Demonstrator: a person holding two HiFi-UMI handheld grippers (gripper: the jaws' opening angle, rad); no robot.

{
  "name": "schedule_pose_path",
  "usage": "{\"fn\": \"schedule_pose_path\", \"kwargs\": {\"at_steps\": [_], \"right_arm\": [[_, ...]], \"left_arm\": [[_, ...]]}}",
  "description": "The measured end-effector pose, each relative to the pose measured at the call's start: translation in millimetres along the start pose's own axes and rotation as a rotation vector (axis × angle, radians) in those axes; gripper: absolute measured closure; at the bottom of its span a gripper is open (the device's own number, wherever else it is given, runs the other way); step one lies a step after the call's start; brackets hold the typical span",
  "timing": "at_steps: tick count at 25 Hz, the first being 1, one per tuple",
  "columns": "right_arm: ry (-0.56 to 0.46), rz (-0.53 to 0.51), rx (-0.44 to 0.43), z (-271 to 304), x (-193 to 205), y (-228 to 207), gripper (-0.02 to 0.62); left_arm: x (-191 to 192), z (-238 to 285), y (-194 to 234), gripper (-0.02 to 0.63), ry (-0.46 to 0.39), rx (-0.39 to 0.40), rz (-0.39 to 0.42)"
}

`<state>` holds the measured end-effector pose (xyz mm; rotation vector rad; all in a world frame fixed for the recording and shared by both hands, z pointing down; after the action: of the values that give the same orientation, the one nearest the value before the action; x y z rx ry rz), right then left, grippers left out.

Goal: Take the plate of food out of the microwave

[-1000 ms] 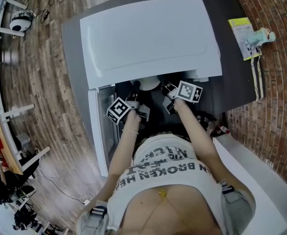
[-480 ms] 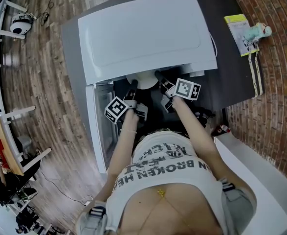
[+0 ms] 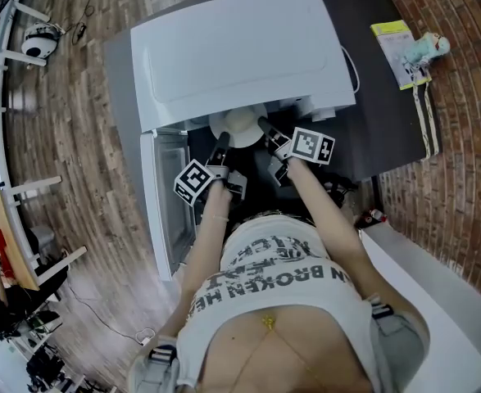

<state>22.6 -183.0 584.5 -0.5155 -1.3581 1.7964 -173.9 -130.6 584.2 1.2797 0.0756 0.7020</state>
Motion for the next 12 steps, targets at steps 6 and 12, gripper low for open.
{"fn": "schedule_pose_path", "kwargs": {"at_steps": [6,12], "right_arm": [[0.017,0.000,-0.019,-5,2,2,0.557],[0.037,-0.006,-0.006,-13,2,5,0.557]], "left_arm": [[4,-8,-4,0.591,-0.023,0.000,0.010],[11,-12,-8,0.591,-0.034,0.000,-0.001]]}}
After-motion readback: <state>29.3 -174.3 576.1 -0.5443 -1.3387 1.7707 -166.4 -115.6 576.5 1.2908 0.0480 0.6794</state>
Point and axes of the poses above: the fingertips, and each gripper's own axes: z forward along the fingers, y to its left, x out of its underside, the point moved 7 cm from there along -z, backward along the fingers, and after that the axes turned 11 degrees about z, right-handed, at the moved point
